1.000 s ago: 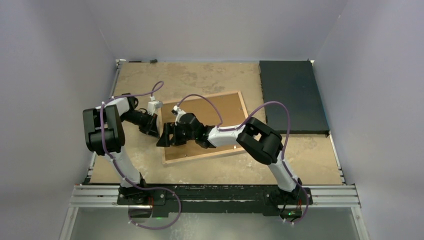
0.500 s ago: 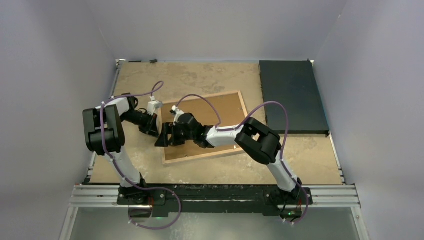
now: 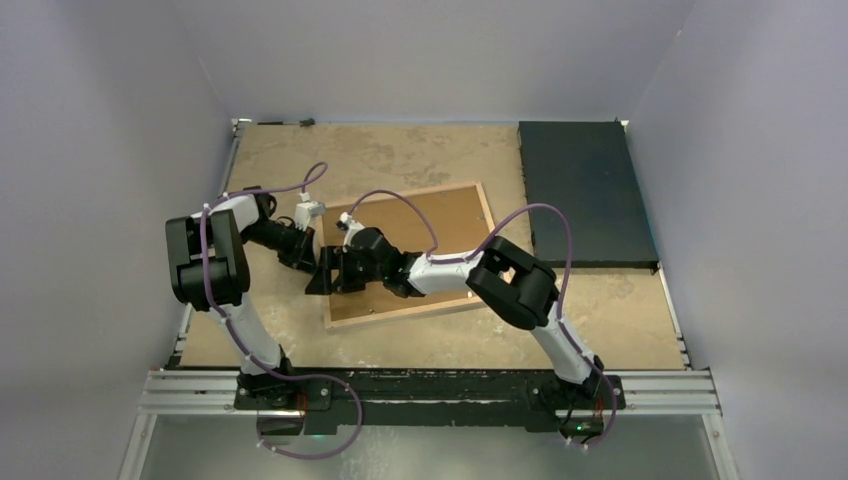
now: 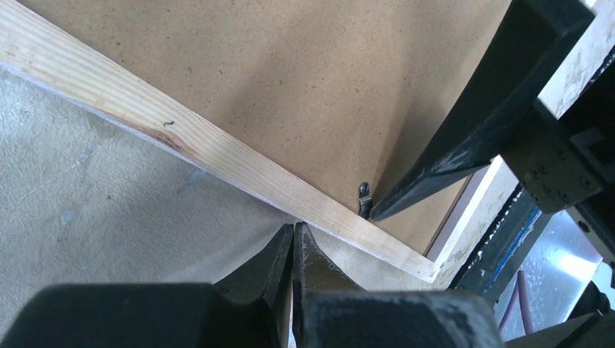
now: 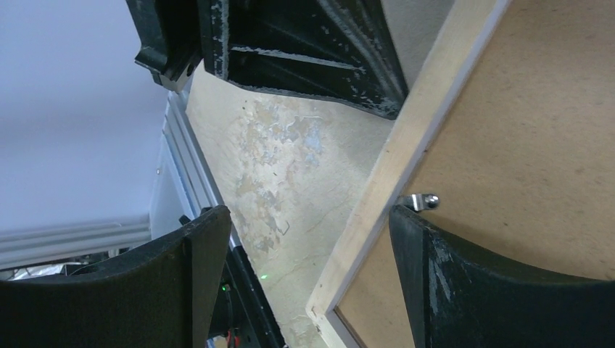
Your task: Put the photo into the frame
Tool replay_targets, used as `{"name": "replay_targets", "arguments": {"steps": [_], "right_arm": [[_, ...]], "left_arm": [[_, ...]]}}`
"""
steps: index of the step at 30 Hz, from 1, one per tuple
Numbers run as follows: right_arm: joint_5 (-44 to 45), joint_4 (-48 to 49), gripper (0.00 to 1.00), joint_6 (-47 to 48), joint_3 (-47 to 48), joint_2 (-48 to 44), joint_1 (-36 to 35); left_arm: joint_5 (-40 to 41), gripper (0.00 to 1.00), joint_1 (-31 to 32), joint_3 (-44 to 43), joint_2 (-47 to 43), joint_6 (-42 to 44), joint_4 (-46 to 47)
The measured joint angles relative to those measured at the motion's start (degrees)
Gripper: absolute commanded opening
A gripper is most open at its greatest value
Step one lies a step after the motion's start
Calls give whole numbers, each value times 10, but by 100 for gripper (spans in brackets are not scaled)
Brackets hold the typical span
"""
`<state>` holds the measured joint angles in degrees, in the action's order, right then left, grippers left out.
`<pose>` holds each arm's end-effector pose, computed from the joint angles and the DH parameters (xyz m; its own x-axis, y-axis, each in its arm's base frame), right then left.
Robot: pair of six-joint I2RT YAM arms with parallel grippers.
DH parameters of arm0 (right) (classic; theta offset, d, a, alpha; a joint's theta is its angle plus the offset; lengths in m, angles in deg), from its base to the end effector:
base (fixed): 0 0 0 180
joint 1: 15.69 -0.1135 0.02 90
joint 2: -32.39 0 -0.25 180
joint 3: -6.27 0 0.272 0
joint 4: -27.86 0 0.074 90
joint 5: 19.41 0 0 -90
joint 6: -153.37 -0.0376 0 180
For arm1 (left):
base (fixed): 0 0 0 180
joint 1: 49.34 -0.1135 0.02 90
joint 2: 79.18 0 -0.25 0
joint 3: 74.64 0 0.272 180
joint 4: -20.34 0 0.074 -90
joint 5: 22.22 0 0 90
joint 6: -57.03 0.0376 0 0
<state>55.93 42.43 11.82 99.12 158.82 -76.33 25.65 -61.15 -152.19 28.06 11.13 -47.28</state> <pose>0.2366 0.4399 0.1282 -0.8515 0.0316 -0.5234 -0.4722 0.3876 0.7917 0.3159 0.0403 0.1165 -0.8610 0.3472 -0.3717 0.5066 0.6500 -0.5664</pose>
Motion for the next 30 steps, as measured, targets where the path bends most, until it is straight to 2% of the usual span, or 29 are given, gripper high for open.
{"name": "replay_targets", "arguments": {"steps": [16,24,30], "right_arm": [[-1,1,84,12,10,6,-6],[2,-14,84,48,-60,-71,-10],[7,-5,84,49,-59,-58,-11]], "left_arm": [[1,0,0,0,0,0,0],[-2,0,-3,0,0,1,-1],[-7,0,-5,0,0,0,-1]]}}
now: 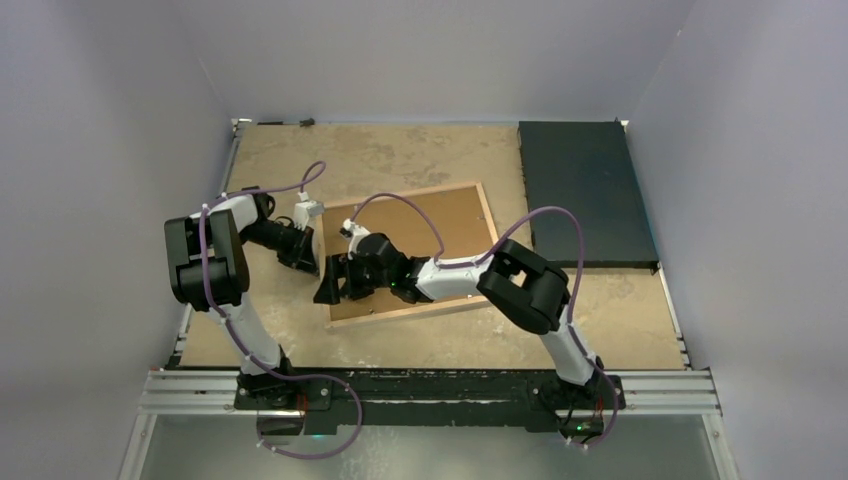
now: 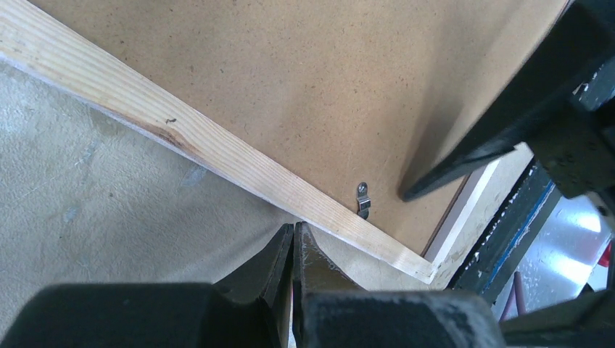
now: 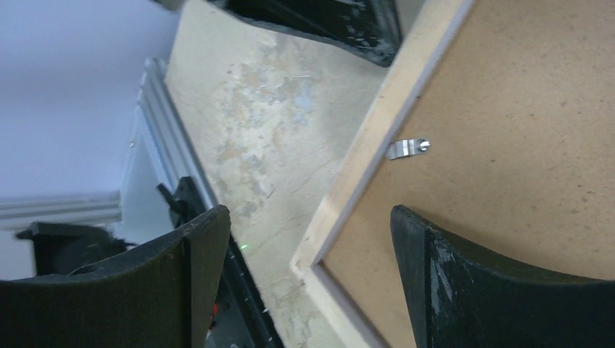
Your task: Put the photo into the frame
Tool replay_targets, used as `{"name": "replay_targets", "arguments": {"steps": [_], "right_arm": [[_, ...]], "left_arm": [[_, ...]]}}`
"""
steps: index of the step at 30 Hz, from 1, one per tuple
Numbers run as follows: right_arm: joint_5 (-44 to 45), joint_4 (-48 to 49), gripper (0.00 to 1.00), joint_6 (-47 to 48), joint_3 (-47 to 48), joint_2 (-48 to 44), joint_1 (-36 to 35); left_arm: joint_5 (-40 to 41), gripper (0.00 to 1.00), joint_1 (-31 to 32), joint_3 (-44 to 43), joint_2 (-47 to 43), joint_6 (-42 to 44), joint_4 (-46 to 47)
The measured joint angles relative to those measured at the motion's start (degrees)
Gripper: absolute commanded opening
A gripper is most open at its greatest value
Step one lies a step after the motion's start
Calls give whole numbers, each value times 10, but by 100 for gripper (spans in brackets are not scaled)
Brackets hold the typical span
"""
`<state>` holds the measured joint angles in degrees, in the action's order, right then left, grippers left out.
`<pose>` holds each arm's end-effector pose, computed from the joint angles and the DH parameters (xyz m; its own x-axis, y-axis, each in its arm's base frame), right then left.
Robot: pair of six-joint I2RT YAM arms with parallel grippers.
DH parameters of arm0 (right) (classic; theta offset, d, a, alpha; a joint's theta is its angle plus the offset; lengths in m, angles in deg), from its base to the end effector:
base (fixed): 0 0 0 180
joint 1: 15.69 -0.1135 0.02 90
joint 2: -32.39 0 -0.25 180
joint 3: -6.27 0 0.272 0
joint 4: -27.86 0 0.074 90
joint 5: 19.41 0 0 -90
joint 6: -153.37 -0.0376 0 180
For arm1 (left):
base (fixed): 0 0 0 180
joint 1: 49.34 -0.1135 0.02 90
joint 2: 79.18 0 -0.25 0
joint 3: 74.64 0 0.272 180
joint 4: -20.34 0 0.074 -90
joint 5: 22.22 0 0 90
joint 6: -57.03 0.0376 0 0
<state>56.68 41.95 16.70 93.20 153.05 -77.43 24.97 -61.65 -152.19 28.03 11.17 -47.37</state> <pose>0.2182 0.4251 0.1404 -0.8091 -0.0139 -0.5875 -0.5445 0.3939 0.7405 0.3155 0.0427 0.1170 -0.8636 0.3345 -0.3773 0.5014 0.6483 -0.5730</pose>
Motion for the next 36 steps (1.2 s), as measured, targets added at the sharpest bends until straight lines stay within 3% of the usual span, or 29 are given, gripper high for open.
{"name": "replay_targets", "arguments": {"steps": [19,36], "right_arm": [[70,-12,83,-3,53,43,-8],[69,-13,82,-12,68,54,-13]], "left_arm": [[-3,0,0,0,0,4,-2],[-3,0,0,0,0,5,-2]]}}
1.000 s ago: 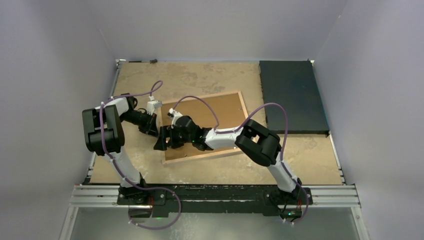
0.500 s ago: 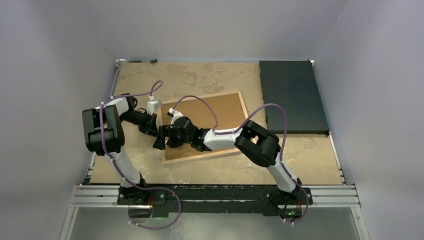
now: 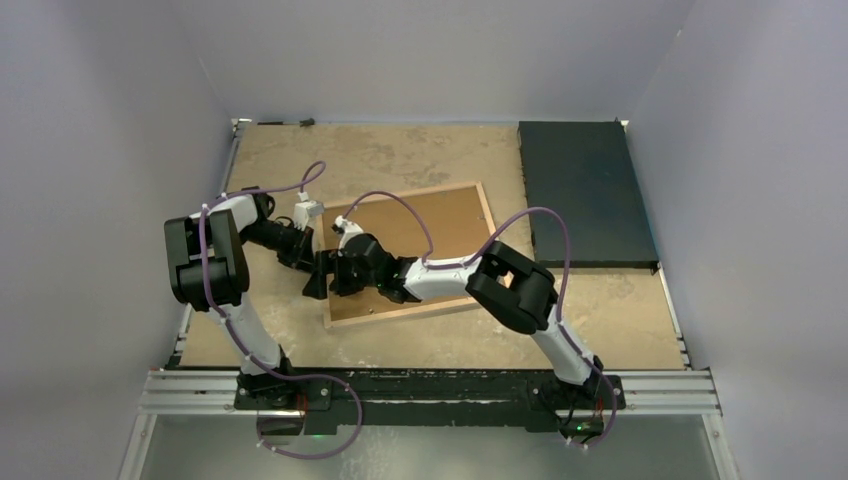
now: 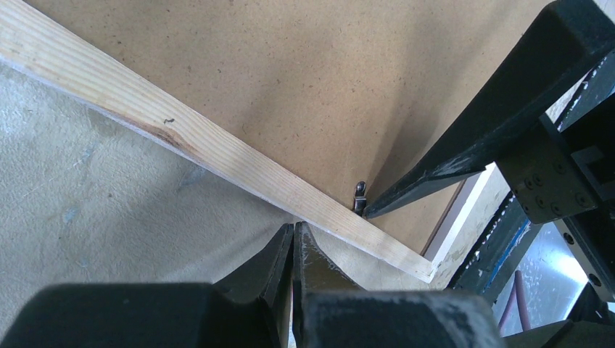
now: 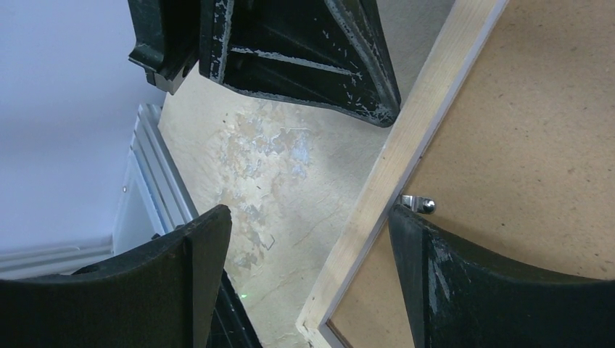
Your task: Put the photo into the frame
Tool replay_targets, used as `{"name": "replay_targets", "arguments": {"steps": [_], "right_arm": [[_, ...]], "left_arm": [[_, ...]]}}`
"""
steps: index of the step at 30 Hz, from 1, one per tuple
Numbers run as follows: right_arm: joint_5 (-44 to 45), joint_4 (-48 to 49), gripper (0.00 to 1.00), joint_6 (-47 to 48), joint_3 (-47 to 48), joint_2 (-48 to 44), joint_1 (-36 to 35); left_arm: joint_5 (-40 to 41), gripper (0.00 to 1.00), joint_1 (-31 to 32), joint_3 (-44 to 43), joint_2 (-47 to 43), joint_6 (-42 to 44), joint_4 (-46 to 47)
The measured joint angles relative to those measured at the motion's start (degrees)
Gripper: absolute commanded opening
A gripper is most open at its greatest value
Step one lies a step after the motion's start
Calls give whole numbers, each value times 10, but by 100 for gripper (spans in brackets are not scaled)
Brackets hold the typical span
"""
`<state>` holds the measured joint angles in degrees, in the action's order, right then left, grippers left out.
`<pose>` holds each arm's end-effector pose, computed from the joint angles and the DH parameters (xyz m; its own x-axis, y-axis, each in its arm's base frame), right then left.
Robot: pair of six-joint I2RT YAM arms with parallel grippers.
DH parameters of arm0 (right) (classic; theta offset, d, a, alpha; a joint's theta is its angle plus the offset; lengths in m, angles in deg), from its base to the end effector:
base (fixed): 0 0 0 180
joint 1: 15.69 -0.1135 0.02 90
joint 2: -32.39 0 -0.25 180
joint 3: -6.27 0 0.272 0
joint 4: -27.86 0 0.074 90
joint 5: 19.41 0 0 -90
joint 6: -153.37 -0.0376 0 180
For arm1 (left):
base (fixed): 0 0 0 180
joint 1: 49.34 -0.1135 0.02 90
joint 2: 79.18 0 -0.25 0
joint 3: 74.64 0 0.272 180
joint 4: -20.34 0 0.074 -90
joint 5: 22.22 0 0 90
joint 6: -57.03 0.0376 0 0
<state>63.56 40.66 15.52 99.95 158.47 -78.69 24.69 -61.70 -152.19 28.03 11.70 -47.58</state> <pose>0.2237 0.4492 0.1325 -0.7966 0.0573 -0.6018 -0.5157 0.4550 0.7260 0.3151 0.0428 0.1171 -0.8604 0.3370 -0.3823 0.5070 0.6428 -0.5743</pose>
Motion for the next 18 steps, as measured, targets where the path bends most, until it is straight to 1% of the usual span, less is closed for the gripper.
{"name": "replay_targets", "arguments": {"steps": [8,13,16,18], "right_arm": [[6,2,83,-1,5,4,-5],[4,2,89,3,5,3,-5],[1,0,91,42,-3,-8,-7],[0,-14,90,90,-33,-40,-7]], "left_arm": [[0,0,0,0,0,0,0],[0,0,0,-1,0,1,-4],[-10,0,-3,-10,0,5,-23],[-19,0,-4,-24,-1,10,-42]]}}
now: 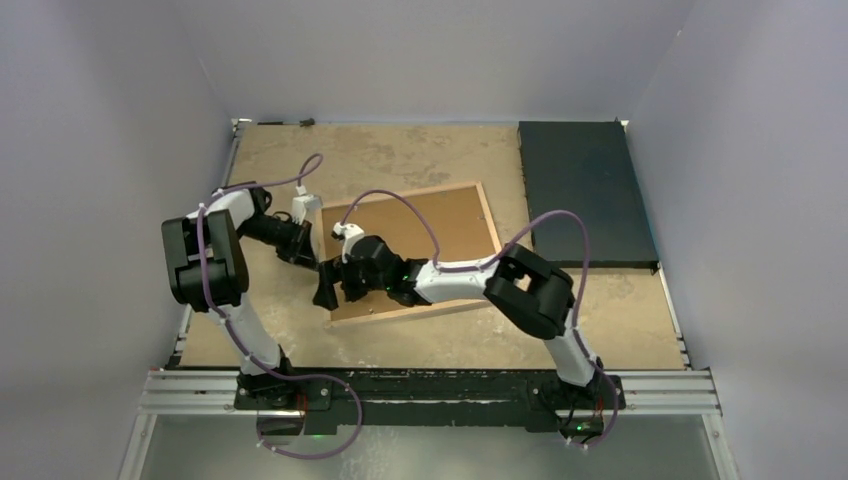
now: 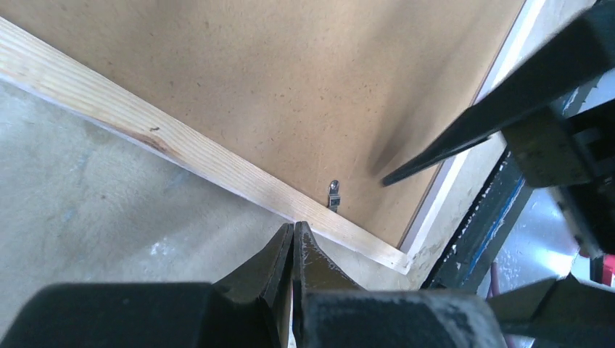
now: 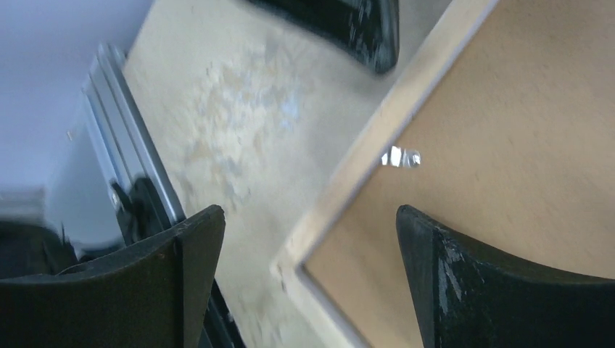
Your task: Put the photo into the frame
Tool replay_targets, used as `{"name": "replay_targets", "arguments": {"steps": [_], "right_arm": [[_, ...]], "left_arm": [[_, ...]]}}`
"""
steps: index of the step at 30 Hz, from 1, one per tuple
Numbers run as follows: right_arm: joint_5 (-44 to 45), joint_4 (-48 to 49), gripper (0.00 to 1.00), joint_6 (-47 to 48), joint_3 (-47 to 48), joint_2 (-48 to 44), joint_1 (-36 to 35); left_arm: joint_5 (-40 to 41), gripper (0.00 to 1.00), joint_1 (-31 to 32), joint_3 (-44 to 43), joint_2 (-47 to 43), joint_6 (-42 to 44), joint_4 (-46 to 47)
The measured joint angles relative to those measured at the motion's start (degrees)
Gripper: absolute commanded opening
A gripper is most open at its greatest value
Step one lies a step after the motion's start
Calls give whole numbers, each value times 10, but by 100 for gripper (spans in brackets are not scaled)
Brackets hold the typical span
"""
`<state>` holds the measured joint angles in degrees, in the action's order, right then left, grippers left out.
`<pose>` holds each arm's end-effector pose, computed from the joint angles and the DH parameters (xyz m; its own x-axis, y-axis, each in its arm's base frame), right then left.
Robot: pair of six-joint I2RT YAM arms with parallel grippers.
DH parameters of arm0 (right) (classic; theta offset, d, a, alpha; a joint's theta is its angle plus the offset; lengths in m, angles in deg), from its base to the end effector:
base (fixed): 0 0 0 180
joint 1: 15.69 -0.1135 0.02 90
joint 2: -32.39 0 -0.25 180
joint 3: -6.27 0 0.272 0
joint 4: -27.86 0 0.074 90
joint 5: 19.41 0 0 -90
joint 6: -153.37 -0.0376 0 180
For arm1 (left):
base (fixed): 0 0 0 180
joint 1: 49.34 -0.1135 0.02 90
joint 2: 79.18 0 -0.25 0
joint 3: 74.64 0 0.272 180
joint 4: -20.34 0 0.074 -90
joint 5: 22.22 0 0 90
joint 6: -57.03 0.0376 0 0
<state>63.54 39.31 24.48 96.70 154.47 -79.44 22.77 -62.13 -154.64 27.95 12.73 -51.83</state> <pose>0.2120 0.4404 0.1442 -0.7097 -0.0303 -0.7039 -0.6366 0.4557 0.6222 0.3174 0.0448 0.1291 -0.8639 0.3227 -0.3866 0.5016 0.6202 -0.6031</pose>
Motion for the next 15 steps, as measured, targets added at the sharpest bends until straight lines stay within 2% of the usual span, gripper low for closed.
{"name": "replay_targets", "arguments": {"steps": [5,9,11,15], "right_arm": [[-2,-65,87,159,-78,-130,0],[0,-113,81,275,-128,-215,0],[3,-133,79,330,-162,-238,0],[18,-181,67,412,-211,-238,0]], "left_arm": [[-6,20,-11,-38,-17,16,-34],[-4,35,-14,-54,-42,24,-54],[-1,36,-14,-56,-58,28,-63],[9,37,-14,-58,-89,30,-79]]}}
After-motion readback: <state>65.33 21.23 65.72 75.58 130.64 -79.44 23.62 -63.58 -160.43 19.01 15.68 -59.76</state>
